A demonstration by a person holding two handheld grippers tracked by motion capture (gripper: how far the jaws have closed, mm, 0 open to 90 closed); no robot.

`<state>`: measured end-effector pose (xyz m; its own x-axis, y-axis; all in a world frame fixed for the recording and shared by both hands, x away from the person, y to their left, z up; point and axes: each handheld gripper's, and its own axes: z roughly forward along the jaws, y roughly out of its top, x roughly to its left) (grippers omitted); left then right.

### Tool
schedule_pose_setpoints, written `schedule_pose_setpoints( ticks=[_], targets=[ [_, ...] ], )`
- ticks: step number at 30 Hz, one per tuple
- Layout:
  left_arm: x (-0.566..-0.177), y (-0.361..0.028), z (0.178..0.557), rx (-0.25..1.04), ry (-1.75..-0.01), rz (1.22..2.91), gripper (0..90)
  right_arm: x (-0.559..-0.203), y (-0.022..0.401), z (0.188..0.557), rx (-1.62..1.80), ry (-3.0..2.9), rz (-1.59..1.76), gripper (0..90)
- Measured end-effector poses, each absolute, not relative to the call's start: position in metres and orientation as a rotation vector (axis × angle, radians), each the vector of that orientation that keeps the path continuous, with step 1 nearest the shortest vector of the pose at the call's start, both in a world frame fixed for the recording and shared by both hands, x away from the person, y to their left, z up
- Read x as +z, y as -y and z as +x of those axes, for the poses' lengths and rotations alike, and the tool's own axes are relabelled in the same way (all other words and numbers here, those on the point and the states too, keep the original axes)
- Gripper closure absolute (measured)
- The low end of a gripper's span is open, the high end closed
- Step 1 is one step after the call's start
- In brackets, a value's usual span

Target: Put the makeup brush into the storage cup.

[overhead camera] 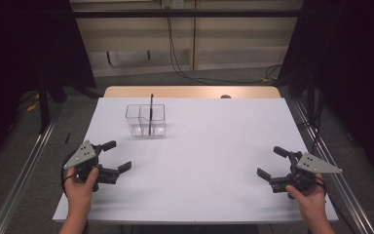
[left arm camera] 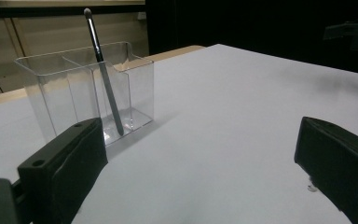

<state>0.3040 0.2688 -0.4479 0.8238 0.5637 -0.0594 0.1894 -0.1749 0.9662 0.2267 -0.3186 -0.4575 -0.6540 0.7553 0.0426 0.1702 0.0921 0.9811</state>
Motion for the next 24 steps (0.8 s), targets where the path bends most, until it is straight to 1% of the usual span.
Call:
schedule_pose_setpoints(
  ticks=[24],
  targets=[
    [-0.4489, -0.2697, 0.3003, 0.362, -0.581, 1.744, 2.2, -0.4590, 0.3216, 0.2312, 1.585, -1.886, 0.921, 0.0]
  ],
)
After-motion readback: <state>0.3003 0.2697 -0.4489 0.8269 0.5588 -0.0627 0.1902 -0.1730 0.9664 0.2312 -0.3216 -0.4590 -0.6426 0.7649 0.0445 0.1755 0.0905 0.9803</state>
